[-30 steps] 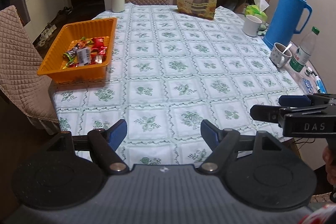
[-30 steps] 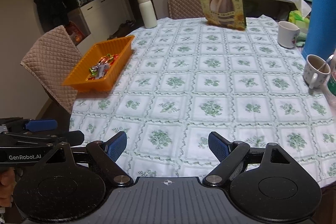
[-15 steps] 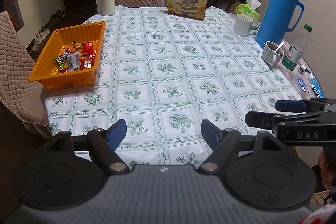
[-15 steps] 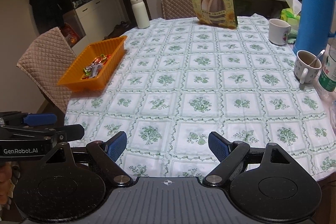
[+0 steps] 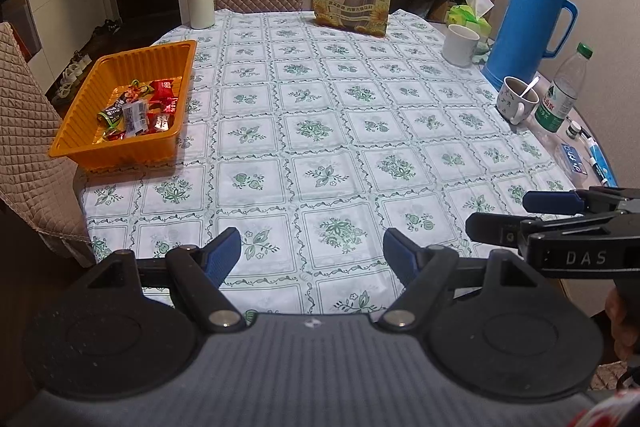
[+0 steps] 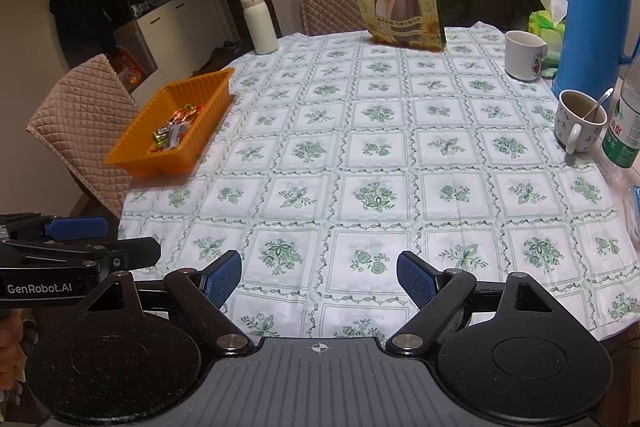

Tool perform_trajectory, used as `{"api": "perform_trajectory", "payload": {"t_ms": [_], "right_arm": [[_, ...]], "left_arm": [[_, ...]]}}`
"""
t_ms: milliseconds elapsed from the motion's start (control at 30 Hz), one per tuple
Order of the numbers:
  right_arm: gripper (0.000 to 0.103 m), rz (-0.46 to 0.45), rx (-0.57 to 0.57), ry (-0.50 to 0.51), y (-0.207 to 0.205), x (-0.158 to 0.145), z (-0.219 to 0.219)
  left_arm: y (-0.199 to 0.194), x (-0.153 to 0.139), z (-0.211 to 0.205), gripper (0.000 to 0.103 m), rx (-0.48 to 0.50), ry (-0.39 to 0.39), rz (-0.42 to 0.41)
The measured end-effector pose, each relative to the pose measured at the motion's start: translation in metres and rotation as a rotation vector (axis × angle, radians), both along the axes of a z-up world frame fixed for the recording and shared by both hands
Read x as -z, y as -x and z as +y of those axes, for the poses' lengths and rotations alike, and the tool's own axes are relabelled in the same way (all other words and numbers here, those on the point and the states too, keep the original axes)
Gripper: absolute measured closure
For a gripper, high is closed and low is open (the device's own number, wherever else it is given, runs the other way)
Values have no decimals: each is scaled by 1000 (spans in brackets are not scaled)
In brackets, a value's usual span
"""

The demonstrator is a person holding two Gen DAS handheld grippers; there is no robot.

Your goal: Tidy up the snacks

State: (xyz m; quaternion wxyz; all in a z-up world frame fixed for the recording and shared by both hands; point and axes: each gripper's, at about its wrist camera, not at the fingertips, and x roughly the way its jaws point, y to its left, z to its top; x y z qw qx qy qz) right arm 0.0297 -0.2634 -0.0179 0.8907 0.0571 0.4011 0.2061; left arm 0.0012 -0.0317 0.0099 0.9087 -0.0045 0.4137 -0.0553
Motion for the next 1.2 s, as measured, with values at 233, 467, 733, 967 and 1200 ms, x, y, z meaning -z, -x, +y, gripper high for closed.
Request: {"api": "perform_trajectory", "payload": {"t_ms": [233, 467, 733, 967, 1200], "right_arm": [[19, 0, -1, 1, 0, 0, 0], [18, 0, -2, 1, 0, 0, 0], [19, -1, -3, 1, 0, 0, 1], [19, -1, -3, 1, 0, 0, 1], [19, -3, -7, 0, 0, -2, 3]], "left_arm": [[0, 0, 0, 27, 0, 1, 0], [0, 0, 0, 27, -1, 1, -2], [1, 0, 1, 26, -2, 2, -3], [2, 0, 1, 26, -3, 1, -3], [2, -1, 2, 26, -6, 1, -4]]}}
